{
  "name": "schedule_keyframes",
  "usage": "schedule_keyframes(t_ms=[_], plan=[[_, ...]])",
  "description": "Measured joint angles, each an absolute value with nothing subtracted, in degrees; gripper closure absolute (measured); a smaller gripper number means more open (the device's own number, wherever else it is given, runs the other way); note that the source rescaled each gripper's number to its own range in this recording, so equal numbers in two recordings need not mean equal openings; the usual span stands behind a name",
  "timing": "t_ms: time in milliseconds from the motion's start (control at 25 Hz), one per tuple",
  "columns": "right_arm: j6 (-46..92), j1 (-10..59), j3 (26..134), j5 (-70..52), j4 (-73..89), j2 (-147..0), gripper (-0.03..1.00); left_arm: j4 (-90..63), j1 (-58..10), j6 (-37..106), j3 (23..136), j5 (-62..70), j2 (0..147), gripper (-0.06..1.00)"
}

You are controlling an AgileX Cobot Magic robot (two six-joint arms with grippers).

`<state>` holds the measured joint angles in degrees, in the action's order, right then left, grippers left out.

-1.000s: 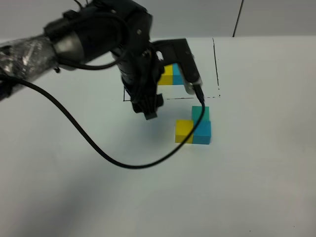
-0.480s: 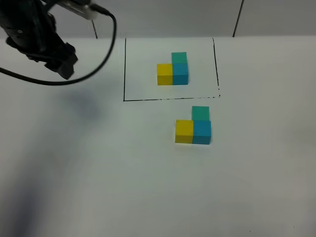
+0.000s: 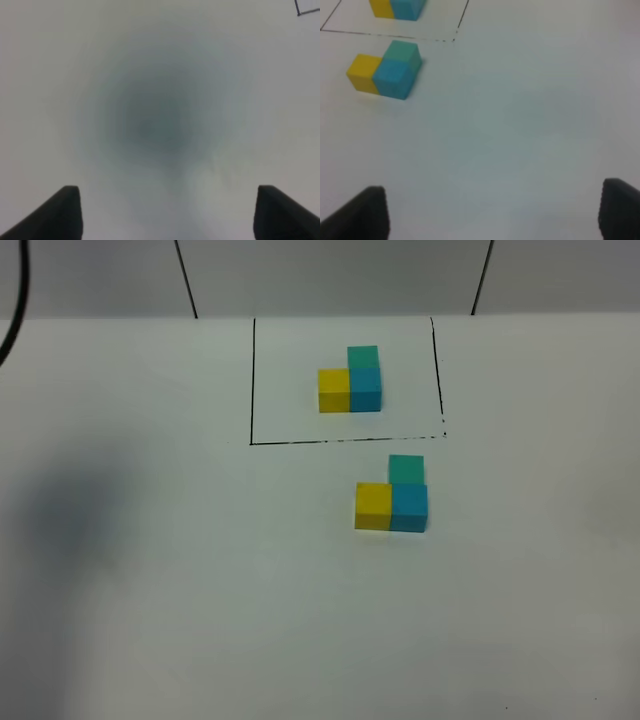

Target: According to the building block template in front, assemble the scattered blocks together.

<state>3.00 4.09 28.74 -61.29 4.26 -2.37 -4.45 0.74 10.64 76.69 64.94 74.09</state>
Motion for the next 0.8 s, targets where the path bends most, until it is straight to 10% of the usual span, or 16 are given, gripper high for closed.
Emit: schedule_keyframes(t_ms=[800], plan=[[3.00,4.09,28.74,-61.29,4.32,-2.37,0.27,-4.71,0.15,0.36,34.97,60.77,10.20,0.28]])
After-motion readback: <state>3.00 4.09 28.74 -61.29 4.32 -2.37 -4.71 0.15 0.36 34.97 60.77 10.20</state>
